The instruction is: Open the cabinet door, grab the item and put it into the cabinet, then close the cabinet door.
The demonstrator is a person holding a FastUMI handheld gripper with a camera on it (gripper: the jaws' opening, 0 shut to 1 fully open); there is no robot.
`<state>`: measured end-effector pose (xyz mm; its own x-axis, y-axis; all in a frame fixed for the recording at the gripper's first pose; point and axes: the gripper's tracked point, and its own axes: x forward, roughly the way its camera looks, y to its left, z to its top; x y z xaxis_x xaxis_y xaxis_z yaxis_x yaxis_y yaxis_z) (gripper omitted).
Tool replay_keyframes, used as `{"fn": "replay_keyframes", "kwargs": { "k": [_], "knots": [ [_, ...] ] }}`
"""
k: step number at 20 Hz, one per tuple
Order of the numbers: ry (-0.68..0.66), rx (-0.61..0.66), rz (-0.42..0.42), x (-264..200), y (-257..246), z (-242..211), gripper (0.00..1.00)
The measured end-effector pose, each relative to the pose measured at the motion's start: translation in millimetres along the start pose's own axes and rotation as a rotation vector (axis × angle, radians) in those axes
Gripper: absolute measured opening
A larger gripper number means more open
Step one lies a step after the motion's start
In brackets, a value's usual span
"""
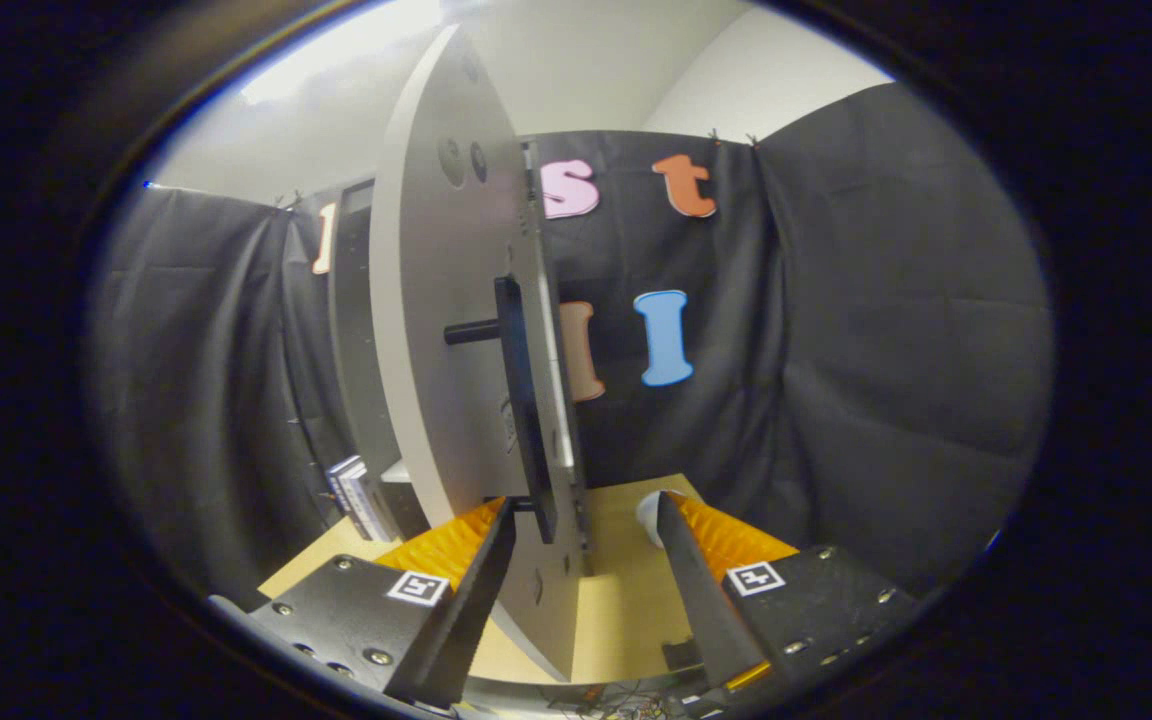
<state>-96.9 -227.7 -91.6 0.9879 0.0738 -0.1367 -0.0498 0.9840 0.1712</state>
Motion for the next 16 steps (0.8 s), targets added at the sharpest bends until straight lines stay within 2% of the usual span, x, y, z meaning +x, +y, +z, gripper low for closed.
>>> {"fn": "replay_keyframes", "kwargs": {
  "k": [4, 9, 12, 16],
  "knots": [
    [0.011, 0.018, 0.123, 12, 50, -7, 0.86],
    [0.013, -0.003, 0.219, 32, 106, -11, 0.86],
    [0.014, -0.016, 0.255, 46, 141, -14, 0.87],
    [0.014, -0.015, 0.261, 85, 186, -22, 0.98]
  ]
}}
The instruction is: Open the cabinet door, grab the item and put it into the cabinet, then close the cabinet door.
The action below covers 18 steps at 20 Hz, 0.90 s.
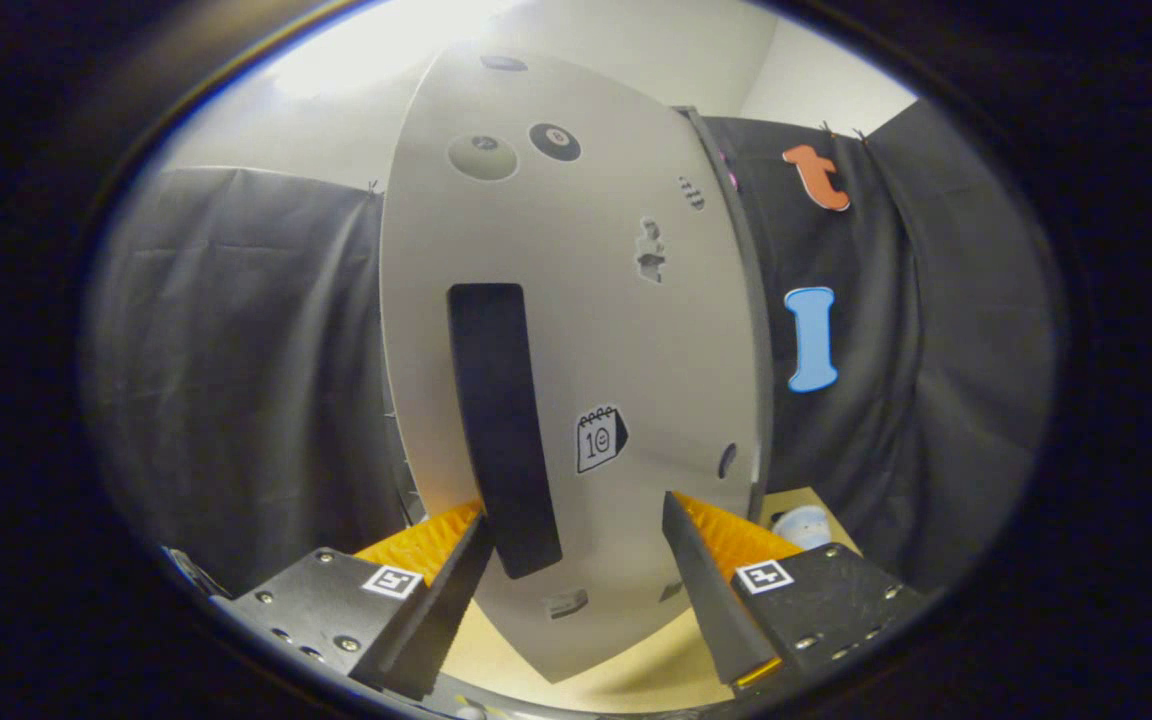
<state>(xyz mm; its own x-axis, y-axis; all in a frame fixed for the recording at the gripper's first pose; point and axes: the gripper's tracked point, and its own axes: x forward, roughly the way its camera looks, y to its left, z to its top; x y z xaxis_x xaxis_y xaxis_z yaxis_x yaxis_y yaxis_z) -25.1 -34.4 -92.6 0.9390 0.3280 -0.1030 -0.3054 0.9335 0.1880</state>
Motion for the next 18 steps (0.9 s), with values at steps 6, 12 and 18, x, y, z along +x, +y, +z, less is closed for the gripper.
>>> {"fn": "replay_keyframes", "kwargs": {
  "k": [6, 12, 18],
  "knots": [
    [-0.015, -0.08, -0.021, 78, 50, 4, 0.99],
    [-0.043, -0.112, -0.083, 148, 71, 5, 0.99],
    [-0.074, -0.127, -0.155, 193, 77, 7, 0.99]
  ]
}}
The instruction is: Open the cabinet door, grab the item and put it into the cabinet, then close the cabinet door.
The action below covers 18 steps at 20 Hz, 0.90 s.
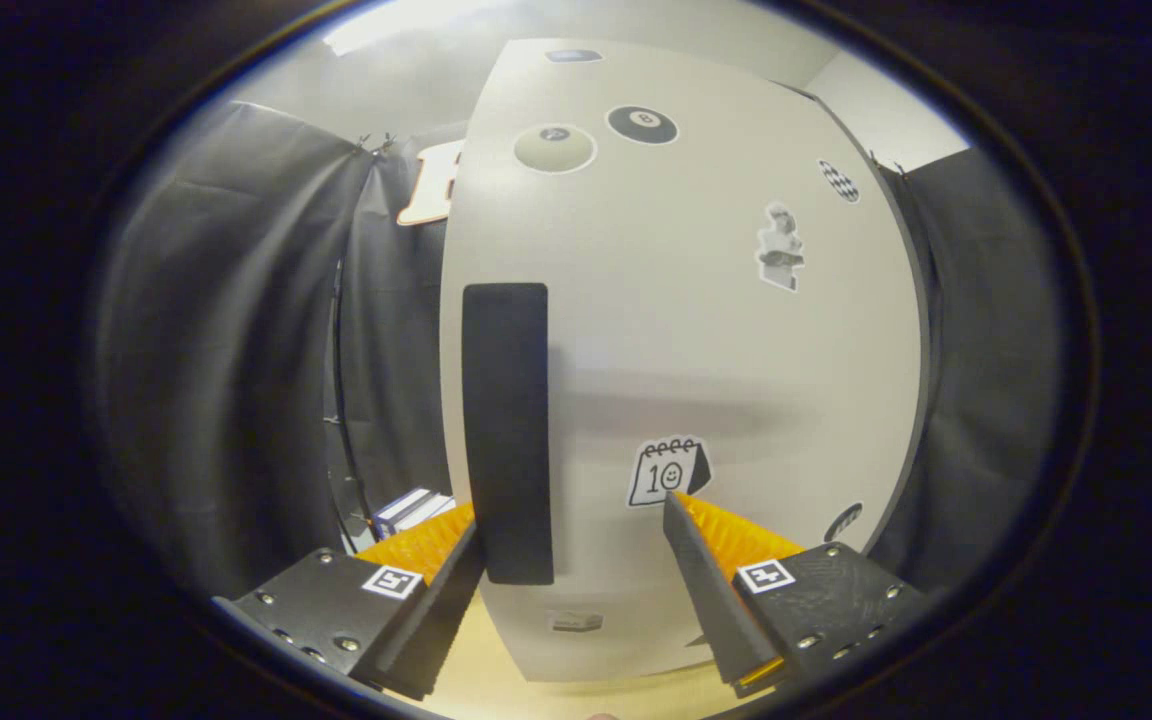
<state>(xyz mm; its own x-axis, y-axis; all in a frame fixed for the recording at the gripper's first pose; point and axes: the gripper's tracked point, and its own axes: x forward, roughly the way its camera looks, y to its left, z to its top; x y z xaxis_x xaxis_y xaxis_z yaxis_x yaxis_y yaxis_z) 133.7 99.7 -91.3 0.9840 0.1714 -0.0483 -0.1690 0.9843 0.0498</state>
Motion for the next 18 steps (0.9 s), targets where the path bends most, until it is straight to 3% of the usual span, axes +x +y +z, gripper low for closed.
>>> {"fn": "replay_keyframes", "kwargs": {
  "k": [11, 18],
  "knots": [
    [-0.033, 0.002, -0.109, 47, 2, -1, 0.99],
    [-0.056, 0.039, -0.099, 26, 3, 16, 0.99]
  ]
}}
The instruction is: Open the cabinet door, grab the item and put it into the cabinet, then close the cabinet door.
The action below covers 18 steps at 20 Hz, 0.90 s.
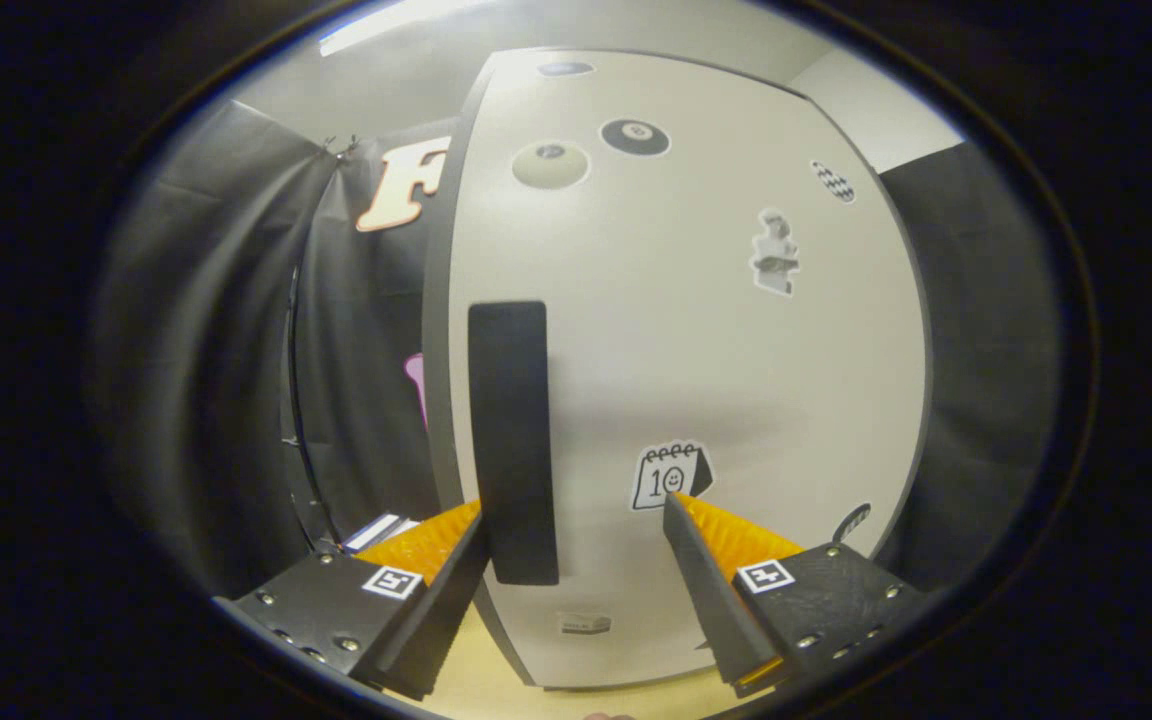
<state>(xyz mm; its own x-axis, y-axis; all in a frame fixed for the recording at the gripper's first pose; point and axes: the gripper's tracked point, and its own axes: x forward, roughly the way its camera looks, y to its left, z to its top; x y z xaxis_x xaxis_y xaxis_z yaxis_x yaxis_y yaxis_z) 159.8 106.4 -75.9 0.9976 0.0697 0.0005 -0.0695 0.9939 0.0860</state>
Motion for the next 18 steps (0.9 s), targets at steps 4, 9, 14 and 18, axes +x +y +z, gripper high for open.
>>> {"fn": "replay_keyframes", "kwargs": {
  "k": [4, 9, 14, 18],
  "knots": [
    [0.003, 0.023, 0.005, -27, -6, 11, 0.99],
    [0.004, 0.01, -0.008, -86, -25, 26, 0.99],
    [0.021, -0.044, -0.065, -156, -60, 33, 0.99],
    [0.011, -0.045, -0.108, -201, -79, 45, 0.99]
  ]
}}
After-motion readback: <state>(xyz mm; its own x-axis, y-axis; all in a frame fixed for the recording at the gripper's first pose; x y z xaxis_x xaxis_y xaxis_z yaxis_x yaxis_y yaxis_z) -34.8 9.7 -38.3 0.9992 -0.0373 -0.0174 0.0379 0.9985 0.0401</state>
